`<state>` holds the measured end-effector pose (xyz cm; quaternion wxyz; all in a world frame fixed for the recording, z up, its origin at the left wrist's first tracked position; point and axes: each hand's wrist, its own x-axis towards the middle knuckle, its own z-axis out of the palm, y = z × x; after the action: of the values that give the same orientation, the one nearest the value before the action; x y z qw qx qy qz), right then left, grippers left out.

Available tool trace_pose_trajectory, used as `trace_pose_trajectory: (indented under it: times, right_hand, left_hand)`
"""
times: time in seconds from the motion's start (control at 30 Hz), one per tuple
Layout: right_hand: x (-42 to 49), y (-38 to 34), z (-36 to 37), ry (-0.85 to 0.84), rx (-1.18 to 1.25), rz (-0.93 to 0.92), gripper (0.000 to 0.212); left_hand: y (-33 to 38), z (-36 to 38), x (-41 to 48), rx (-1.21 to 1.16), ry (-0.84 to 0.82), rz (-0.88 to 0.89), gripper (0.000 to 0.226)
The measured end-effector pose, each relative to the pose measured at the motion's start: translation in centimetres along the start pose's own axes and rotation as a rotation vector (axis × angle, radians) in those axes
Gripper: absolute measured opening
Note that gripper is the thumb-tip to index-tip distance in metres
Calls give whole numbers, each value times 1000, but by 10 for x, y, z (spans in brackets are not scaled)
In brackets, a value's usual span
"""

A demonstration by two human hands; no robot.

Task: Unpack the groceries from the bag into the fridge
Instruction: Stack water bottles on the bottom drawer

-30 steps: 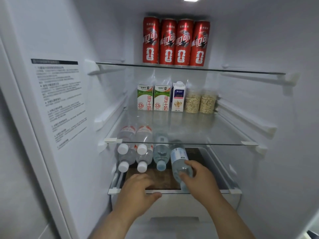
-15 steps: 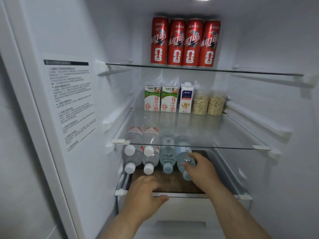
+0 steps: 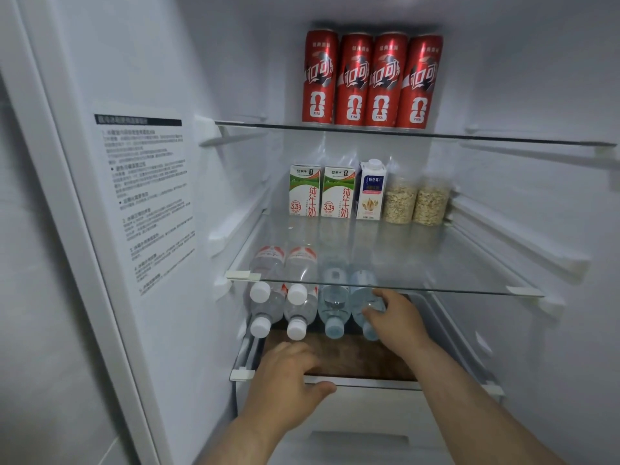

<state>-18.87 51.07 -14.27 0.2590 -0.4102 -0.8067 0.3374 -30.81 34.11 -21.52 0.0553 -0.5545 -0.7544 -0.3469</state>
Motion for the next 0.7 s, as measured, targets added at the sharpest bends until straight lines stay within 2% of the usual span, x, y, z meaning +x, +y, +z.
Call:
trace_pose_trajectory:
  times: [0.2,0.3,0.4,0.53,0.7]
  right_hand:
    - [-13,5,-3,-75,83,-83,25]
    - [-24,13,-1,-29,121,-123,25]
    - [-38,23,1,15,78,-79,31]
    - [-49,36,3,43,33,-72,23]
    - [-37,37,-3,29,1,-31,39]
  left_hand:
    - [4,-3,-1,15,-9,-15,40]
    - [5,-4,-1,11,-12,-25,40]
    - [6,-4,-2,9,-14,-33,38]
    - [7,-3,-3,5,-7,-49,36]
    - [8,-3,-4,1,-7,-63,35]
